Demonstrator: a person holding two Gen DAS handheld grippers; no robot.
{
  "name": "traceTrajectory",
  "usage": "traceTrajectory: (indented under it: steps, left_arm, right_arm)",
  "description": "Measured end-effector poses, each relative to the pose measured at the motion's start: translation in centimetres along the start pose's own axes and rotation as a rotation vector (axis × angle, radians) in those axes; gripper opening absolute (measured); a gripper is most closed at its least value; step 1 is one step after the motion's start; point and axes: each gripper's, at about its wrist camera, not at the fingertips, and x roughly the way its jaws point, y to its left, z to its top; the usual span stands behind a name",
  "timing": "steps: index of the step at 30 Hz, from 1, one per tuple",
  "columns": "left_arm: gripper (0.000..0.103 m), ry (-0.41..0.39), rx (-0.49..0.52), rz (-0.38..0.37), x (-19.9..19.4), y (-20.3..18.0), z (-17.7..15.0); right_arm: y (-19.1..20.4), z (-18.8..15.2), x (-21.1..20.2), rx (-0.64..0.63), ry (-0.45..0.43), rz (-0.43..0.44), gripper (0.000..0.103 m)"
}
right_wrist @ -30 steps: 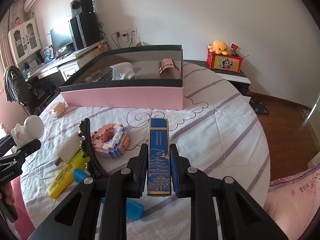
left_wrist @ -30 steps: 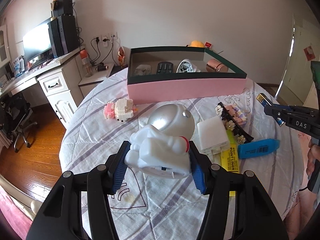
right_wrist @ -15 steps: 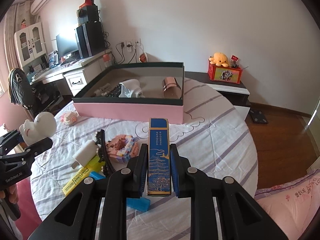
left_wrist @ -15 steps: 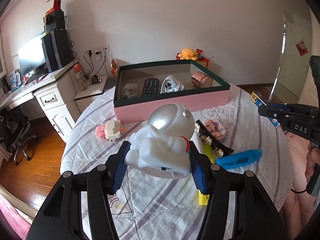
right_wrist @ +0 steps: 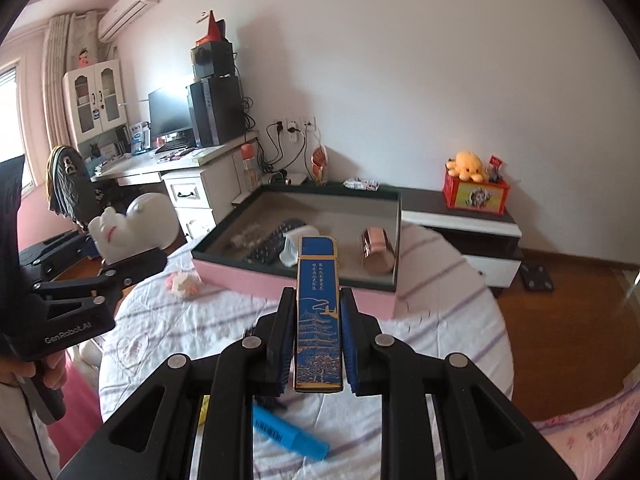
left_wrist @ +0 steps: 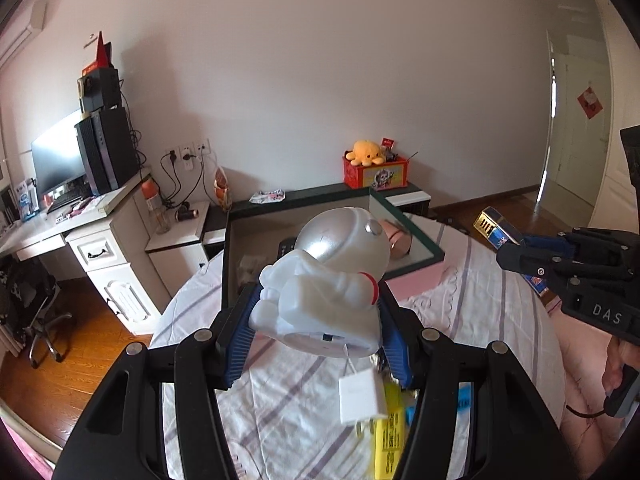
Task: Organize rigid objects
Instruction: 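Carry the piggy bank into the pink box with the left tool while the right tool carries the blue-gold box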
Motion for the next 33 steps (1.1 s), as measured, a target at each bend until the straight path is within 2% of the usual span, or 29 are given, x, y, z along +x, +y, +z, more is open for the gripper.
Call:
traceTrajectory:
  steps: [6, 10, 16, 18, 23, 26, 33]
  left_arm:
    - [0.057, -0.007, 0.026, 0.0, 2.6, 0.2, 3.0]
    - [0.057, -0.001, 0.039, -0.008, 5.1, 0.5, 4.8]
    - [0.057, 0.05, 0.021, -0.039, 10.5, 2.8, 7.2]
    - [0.057, 0.083, 0.007, -0.053, 12.9, 3.7, 8.0]
    - [0.057, 0.163, 0.015, -0.005, 18.5, 4.1, 9.2]
    - [0.057, 0.217, -0.007, -0.046, 21.8, 4.4, 9.7]
    - [0.057, 0.348, 0.011, -0.049, 28.6, 2.8, 9.2]
  right_arm:
    - [0.2, 3.0, 1.7, -0.045, -0.006, 0.019, 0.021]
    - [-0.2, 4.8, 4.3, -0.055, 0.01, 0.031, 0.021]
    - [-1.7, 7.0, 9.3, -0.069, 0.059, 0.033, 0.021]
    - [-2.4, 7.5, 11.1, -0.062, 0.077, 0.04, 0.021]
    - [-3.5, 8.6, 16.1, -0.068, 0.141, 0.031, 0.021]
    - [-3.7, 8.7, 19.1, -0.078, 0.192, 0.027, 0.021]
    - [-4.4, 8.4, 24.8, -0.082, 0.305, 0.019, 0.021]
